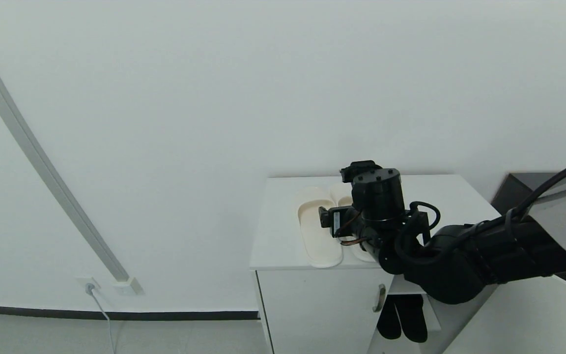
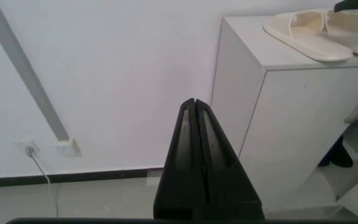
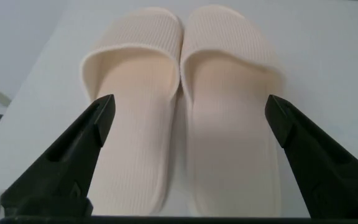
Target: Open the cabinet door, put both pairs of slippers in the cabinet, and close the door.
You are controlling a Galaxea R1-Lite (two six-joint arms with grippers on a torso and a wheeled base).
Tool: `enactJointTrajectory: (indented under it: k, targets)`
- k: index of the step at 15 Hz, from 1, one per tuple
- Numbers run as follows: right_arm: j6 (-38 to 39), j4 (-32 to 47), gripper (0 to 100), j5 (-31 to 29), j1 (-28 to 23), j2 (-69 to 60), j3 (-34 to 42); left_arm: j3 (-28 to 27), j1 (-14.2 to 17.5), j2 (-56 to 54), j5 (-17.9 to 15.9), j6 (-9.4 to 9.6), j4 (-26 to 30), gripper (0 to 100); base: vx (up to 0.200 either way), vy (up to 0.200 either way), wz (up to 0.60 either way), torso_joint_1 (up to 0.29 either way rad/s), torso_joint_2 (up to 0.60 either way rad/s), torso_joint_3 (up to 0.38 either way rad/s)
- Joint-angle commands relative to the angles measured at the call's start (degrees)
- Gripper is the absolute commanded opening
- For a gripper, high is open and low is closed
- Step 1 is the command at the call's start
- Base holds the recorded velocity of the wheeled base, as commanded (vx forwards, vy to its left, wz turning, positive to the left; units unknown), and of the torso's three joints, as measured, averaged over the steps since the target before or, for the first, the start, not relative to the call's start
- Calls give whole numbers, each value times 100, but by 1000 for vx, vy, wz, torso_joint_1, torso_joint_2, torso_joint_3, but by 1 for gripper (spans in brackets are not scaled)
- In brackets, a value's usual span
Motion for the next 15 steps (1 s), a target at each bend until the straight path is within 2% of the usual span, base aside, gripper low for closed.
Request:
enactJointTrajectory:
  k: [1, 4, 15]
  targets:
    - [-1, 6, 100, -1, 7, 123, -9, 0, 1, 0, 0, 0, -1, 0, 0, 0, 0, 0, 0, 0]
    - [-10, -143, 100, 157, -10, 360, -44, 0, 1, 0, 0, 0, -1, 0, 0, 0, 0, 0, 0, 0]
    - [-238, -574, 100, 483, -546, 1749, -1450, 0, -8, 0, 0, -26, -1, 0, 0, 0, 0, 0, 0, 0]
